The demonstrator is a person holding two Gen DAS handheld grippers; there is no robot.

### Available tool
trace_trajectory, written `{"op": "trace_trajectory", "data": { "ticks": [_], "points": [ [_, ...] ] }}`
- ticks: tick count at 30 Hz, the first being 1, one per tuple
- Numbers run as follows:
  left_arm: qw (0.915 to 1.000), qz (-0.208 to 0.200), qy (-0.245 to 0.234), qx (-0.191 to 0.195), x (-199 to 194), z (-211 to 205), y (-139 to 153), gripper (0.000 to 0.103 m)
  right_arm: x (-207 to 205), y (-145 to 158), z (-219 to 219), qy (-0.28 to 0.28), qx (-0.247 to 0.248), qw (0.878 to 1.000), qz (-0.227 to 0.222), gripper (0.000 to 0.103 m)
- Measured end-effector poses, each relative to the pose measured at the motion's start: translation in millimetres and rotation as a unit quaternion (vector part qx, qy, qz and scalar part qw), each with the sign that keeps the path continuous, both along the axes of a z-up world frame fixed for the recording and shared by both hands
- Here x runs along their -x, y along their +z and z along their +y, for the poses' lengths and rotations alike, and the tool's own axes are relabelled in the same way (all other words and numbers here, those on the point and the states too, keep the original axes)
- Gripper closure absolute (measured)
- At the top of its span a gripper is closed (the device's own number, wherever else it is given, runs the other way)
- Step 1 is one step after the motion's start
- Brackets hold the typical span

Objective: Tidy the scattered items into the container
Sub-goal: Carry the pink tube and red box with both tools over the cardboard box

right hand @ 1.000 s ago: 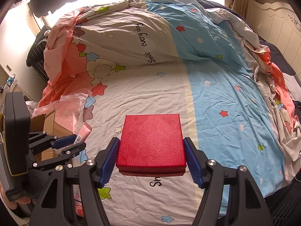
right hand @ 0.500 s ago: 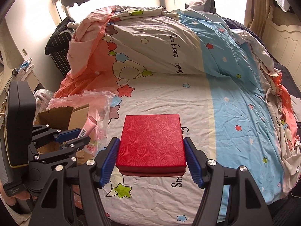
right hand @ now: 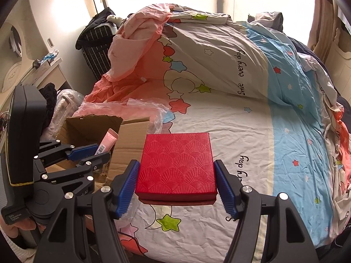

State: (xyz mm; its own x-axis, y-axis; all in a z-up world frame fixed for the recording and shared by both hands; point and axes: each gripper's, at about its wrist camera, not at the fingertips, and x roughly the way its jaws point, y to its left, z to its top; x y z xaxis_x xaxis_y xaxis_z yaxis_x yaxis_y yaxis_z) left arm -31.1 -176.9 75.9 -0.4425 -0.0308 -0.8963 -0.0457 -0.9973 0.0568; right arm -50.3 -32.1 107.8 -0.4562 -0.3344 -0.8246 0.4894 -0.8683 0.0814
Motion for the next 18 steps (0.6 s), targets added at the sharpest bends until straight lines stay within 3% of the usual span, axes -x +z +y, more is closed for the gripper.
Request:
{"op": "trace_trajectory", "data": {
  "ticks": [18],
  "points": [
    [0.9974,-0.012,0.071,-0.006,-22.1,-75.9,-11.1,0.084,-14.3,-12.8,-78.1,0.069,-0.014,0.998,-0.008,0.039]
  ]
}}
